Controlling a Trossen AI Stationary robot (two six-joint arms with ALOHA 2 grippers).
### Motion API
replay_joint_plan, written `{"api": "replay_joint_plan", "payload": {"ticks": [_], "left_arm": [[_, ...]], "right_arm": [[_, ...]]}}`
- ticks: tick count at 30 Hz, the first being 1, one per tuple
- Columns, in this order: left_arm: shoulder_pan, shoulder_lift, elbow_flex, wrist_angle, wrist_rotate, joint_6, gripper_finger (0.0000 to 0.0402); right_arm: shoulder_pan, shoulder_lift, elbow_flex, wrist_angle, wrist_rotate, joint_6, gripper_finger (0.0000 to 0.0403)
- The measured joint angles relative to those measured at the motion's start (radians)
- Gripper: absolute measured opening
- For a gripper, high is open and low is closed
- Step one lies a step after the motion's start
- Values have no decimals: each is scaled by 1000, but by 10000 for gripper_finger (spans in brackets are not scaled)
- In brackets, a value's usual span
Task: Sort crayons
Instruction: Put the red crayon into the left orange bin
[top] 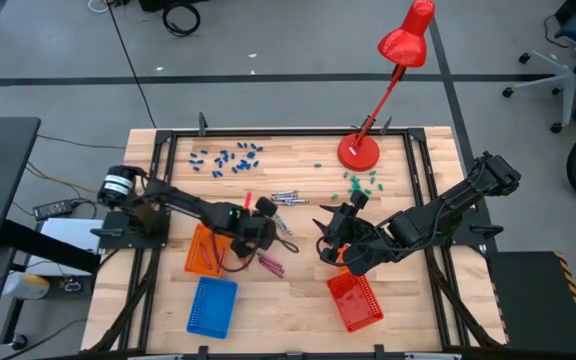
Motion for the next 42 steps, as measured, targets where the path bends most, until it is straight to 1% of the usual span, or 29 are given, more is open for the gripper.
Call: {"api": "replay_joint_plan", "payload": {"ticks": [4,9,13,22,30,35,38,42], "left_arm": [[49,2,0,-1,98,-39,103],[76,2,0,-4,129,-45,103],[80,2,0,-6,175,-47,102],[66,3,0,-8,180,-63,102],[68,54,6,-4,180,-89,102],[72,66,6,-8,221,-117,101],[76,67,5,-15,245,-119,84],[76,67,5,-20,254,-117,40]], "right_arm": [[0,0,0,0,0,0,178],[0,0,0,0,0,0,178],[0,0,0,0,0,0,178],[0,0,0,2,0,0,178],[0,0,0,6,0,-1,178],[0,0,0,3,0,-3,178],[0,0,0,3,0,-2,178],[0,0,0,3,0,-1,178]]}}
